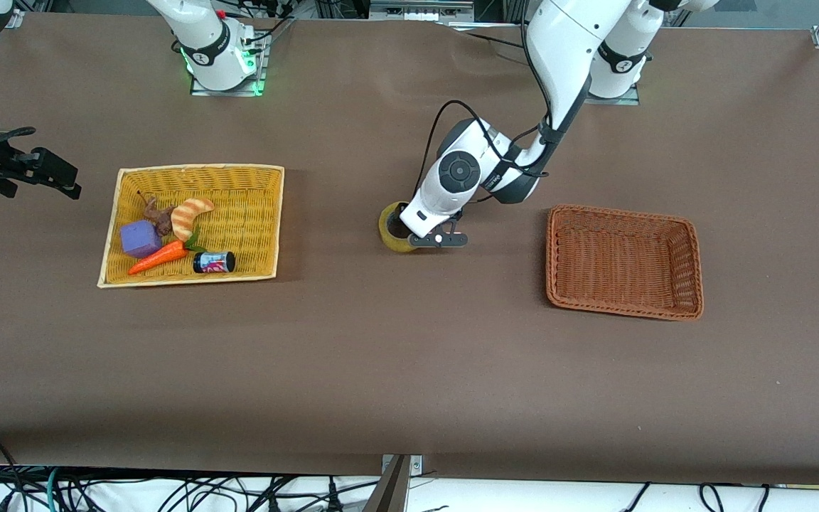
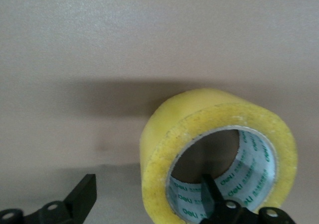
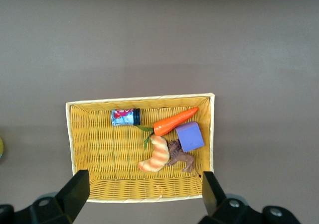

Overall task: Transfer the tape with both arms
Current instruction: 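Lower the left gripper onto the tape roll and grasp it, then carry the tape roll with the left gripper into the brown basket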

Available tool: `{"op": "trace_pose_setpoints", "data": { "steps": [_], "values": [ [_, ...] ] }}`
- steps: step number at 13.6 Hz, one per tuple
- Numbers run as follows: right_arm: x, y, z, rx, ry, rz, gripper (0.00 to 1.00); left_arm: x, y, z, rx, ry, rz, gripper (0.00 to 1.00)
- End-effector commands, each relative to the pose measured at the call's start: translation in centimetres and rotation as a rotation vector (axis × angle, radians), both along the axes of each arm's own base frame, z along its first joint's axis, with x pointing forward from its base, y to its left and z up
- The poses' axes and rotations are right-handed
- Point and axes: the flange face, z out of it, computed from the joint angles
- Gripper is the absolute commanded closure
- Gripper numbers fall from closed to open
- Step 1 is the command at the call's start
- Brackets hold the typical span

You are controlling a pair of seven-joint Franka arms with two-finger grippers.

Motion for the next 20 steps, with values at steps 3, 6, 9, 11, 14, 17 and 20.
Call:
{"op": "trace_pose_setpoints", "data": {
  "steps": [3, 6, 9, 11, 14, 17, 20],
  "values": [
    [0.4, -0.6, 0.3, 0.009, -0.003, -0.002, 0.00, 0.0, -1.0, 1.3, -0.016, -0.058, -0.023, 1.00],
    [0.5, -0.4, 0.3, 0.012, -0.005, 0.001, 0.00, 1.7, 0.2, 6.4, -0.042, -0.098, 0.002, 1.00],
    [0.5, -0.3, 0.3, 0.009, -0.005, 0.002, 0.00, 4.5, 7.3, 10.8, -0.046, -0.134, -0.017, 1.00],
    [0.5, -0.1, 0.3, 0.009, -0.005, 0.002, 0.00, 6.6, 14.1, 12.7, -0.051, -0.184, -0.121, 1.00],
    [0.5, 0.2, 0.3, 0.011, -0.005, -0.001, 0.00, 7.6, 24.2, 13.8, -0.041, -0.219, -0.253, 1.00],
    [0.5, 0.2, 0.3, 0.011, -0.005, -0.002, 0.00, 8.6, 32.3, 14.3, 0.005, -0.188, -0.376, 1.00],
    [0.6, 0.2, -0.1, 0.013, 0.001, 0.001, 0.00, 8.5, 37.7, 11.8, 0.102, -0.163, -0.457, 1.00]
  ]
}}
